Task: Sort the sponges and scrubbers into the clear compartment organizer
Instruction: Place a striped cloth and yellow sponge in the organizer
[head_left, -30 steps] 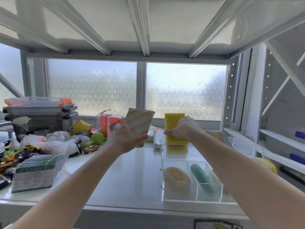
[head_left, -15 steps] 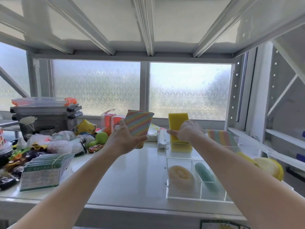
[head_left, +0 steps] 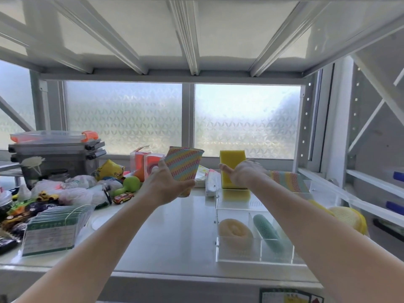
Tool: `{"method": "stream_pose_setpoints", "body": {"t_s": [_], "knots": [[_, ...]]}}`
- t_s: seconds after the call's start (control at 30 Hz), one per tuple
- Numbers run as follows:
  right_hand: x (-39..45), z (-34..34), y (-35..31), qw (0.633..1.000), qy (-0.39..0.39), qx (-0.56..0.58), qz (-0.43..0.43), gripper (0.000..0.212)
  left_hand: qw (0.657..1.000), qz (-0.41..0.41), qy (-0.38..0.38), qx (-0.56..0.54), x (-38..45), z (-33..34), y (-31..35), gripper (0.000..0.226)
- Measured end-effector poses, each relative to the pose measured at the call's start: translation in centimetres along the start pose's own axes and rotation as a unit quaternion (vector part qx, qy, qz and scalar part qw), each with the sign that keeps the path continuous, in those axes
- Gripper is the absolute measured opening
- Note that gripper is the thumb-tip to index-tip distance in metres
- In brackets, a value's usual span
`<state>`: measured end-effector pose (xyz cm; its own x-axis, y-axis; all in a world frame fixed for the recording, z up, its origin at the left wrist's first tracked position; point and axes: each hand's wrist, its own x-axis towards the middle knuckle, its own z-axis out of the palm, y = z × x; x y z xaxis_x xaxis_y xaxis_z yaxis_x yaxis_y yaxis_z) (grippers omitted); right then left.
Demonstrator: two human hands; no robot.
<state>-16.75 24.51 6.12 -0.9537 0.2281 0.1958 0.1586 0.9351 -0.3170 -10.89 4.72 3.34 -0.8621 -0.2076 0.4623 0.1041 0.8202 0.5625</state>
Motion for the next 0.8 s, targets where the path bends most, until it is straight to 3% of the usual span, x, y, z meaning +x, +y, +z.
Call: {"method": "stream_pose_setpoints", "body": {"t_s": [0.3,0.57,0.8], "knots": [[-0.3,-5.7,4.3,0.998,0.03,0.023,-0.05,0.071,1.0,0.023,-0.008,-0.019,0.0,0.1,3.1,0.091],[-2.8,-11.4,12.0,0.996,-0.052,-0.066,-0.011,0.039,0.994,0.096,-0.01,-0.052,-0.2,1.0,10.1,0.085],[-4.6,-14.1,17.8,0.994,-0.056,-0.09,0.028,0.034,0.988,0.136,-0.046,-0.056,-1.2,4.2,17.2,0.098]]}}
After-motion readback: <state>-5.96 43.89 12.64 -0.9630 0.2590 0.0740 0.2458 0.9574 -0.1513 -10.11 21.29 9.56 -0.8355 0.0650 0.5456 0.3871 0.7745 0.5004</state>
